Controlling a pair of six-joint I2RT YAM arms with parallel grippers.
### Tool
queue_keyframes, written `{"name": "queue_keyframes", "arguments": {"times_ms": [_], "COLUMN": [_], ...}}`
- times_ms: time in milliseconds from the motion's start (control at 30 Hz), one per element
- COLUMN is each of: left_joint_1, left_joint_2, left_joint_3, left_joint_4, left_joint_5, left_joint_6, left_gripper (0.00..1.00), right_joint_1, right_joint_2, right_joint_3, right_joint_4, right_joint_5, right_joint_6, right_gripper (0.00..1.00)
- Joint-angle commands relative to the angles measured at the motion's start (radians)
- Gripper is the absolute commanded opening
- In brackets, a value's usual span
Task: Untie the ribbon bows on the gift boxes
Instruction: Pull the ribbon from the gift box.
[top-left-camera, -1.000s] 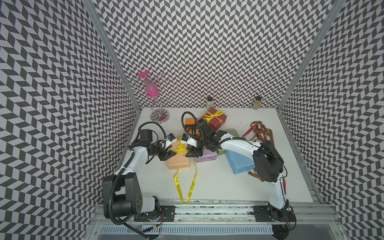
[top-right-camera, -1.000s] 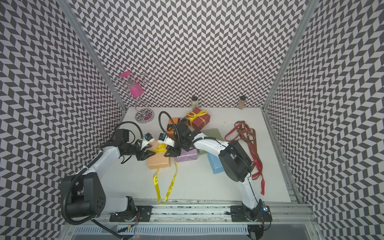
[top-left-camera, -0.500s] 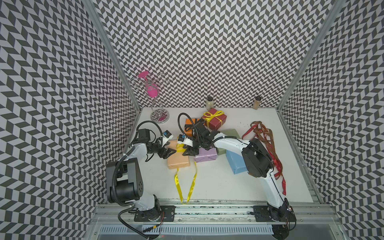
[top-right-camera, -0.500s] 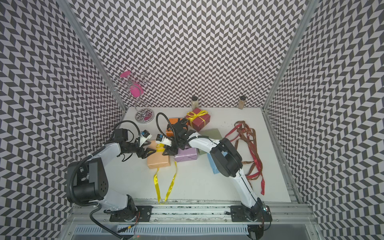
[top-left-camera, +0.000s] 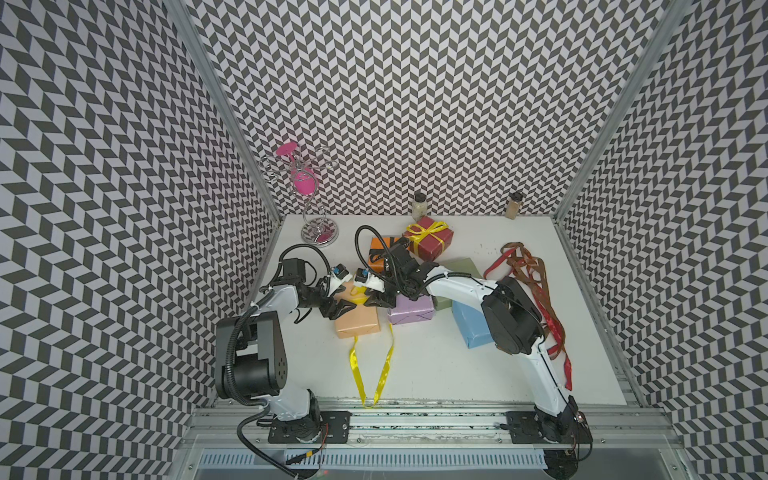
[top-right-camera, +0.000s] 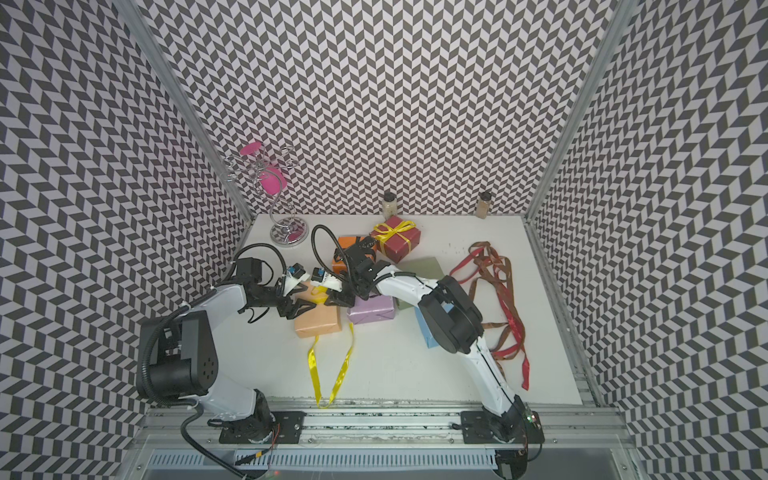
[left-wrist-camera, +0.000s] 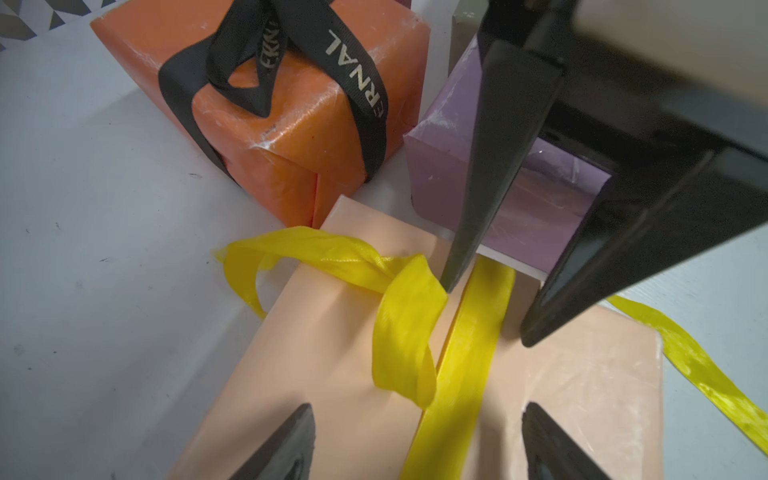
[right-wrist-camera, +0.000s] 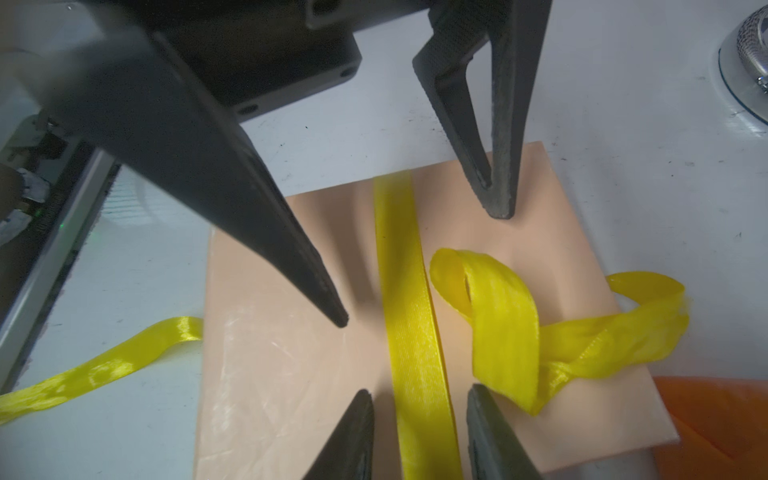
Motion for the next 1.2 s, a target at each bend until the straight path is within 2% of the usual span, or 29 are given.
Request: {"name": "queue_keyframes", "arguments": {"times_ms": [0,167,367,467,833,1167], "left_joint_1": [-0.012,-0.012,-0.012,-0.013,-0.009,0.047], "left_joint_2": [0.022,0.015,-0.004,-0.004,-0.039,-0.083], "left_joint_3": [-0.015,-0.027,-0.056,-0.061,-0.056,0.000], "left_joint_4": [-0.070,-0.071,-0.043,-0.041,-0.079,-0.179], "left_joint_5": [-0.004,-0.028,-0.061,-0.064,-0.040,0.084], "left_joint_6": [0.037,0.050,0.050,0.052,0.065,0.088], "left_gripper": [0.78,0.78,0.78,0.78,0.78,0.78], "right_joint_1": [0.012,0.028,0.059,0.060,0.059,0.029], "right_joint_2": [0.037,0.050,0.076,0.085,0.028,-0.094], "right_joint_3": [-0.015,-0.021,0.000,-0.002,-0.027,-0.050], "right_joint_4": [-0.035,-0.062,-0.124,-0.143,-0.229,-0.313], "right_joint_5": [0.050,0.086,0.195,0.201,0.064,-0.114], "right_joint_6": [-0.012,-0.032,-0.055,-0.056,-0.057,-0.043], "right_gripper": [0.34,0.27,0.21,0.17,0.00,0.00]}}
